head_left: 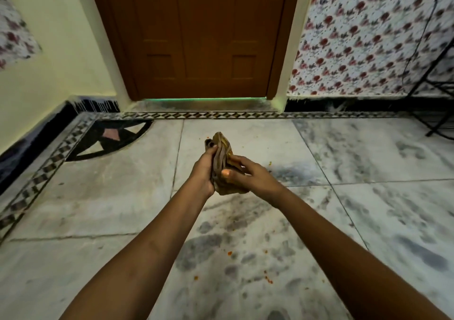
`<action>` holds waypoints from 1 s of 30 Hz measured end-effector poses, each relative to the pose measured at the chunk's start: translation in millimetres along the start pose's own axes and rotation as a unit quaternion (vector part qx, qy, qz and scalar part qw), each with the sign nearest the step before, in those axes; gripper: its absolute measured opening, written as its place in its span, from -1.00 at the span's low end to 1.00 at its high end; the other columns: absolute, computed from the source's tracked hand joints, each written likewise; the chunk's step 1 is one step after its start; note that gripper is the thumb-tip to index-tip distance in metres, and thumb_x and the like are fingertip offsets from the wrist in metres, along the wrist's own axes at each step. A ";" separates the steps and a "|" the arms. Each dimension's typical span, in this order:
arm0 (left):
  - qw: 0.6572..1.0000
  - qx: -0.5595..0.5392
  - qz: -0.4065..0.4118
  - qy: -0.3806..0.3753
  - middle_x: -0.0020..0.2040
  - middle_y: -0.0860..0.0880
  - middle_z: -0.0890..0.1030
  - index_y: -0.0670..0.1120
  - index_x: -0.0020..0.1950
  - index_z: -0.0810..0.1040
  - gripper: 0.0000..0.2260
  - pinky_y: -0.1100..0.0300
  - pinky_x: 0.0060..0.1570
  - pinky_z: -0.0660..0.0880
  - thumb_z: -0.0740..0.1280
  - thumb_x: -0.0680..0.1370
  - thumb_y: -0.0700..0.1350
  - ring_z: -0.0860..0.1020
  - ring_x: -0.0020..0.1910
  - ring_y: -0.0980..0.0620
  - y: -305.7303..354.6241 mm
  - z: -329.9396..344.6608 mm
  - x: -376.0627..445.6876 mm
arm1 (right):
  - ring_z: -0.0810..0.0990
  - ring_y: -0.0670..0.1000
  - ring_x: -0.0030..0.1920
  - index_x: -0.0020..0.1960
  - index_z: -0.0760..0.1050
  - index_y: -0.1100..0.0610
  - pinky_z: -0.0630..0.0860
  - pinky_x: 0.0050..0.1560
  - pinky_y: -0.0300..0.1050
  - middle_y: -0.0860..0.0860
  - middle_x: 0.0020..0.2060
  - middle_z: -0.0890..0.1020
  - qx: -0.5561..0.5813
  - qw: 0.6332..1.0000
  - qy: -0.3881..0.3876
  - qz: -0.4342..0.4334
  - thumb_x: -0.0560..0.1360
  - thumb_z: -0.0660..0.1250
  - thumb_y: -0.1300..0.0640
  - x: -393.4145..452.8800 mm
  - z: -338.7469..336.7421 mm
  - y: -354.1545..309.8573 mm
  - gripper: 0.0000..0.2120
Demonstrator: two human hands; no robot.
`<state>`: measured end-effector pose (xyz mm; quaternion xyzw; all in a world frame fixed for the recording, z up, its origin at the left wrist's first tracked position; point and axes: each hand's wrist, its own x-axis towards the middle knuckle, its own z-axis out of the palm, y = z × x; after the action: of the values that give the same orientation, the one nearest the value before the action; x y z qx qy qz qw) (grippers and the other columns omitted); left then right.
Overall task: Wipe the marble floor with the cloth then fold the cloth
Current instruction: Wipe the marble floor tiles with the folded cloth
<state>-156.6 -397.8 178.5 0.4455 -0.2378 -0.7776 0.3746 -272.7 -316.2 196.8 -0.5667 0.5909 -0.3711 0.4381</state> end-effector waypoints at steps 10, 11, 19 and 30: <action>0.980 0.132 0.024 0.144 0.03 -0.16 0.66 -0.14 0.16 0.60 -0.60 -0.05 -0.01 0.57 0.38 0.45 0.10 0.63 -0.04 -0.16 14.7 15.1 -25.7 | 0.59 0.07 0.04 0.17 0.54 0.12 0.53 0.01 -0.14 0.08 0.04 0.62 0.059 0.997 0.047 -0.018 0.52 0.31 0.09 13.5 5.6 11.8 -0.75; 0.976 0.138 0.026 0.164 0.02 -0.17 0.66 -0.13 0.15 0.59 -0.59 -0.10 -0.01 0.57 0.41 0.43 0.10 0.63 -0.04 -0.17 18.6 17.0 -26.8 | 0.58 0.07 0.03 0.14 0.56 0.13 0.52 -0.01 -0.15 0.09 0.01 0.62 0.067 0.997 0.045 -0.017 0.55 0.26 0.13 13.4 4.6 9.1 -0.79; 0.959 0.151 0.067 0.230 -0.03 -0.16 0.61 -0.16 0.05 0.53 -0.77 0.07 -0.33 0.48 0.39 0.47 -0.06 0.58 -0.13 -0.15 4.5 18.8 -42.2 | 0.55 0.13 0.04 0.04 0.49 0.09 0.51 0.07 0.01 0.08 -0.08 0.59 0.219 0.968 0.111 0.056 0.58 0.17 0.17 12.1 -8.2 2.7 -0.88; 0.891 0.392 0.151 0.174 0.07 -0.15 0.60 -0.12 0.21 0.53 -0.62 -0.02 0.05 0.55 0.47 0.42 -0.12 0.57 0.01 -0.13 5.7 17.5 -68.1 | 0.50 0.08 -0.18 0.11 0.43 0.24 0.49 -0.24 -0.09 0.15 -0.11 0.54 0.178 0.955 0.103 0.213 0.56 0.17 0.23 4.4 -36.4 21.3 -0.83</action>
<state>-147.8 -346.6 226.2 0.6427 -0.5187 -0.4654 0.3182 -314.1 -321.0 188.8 -0.2994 0.6641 -0.4249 0.5375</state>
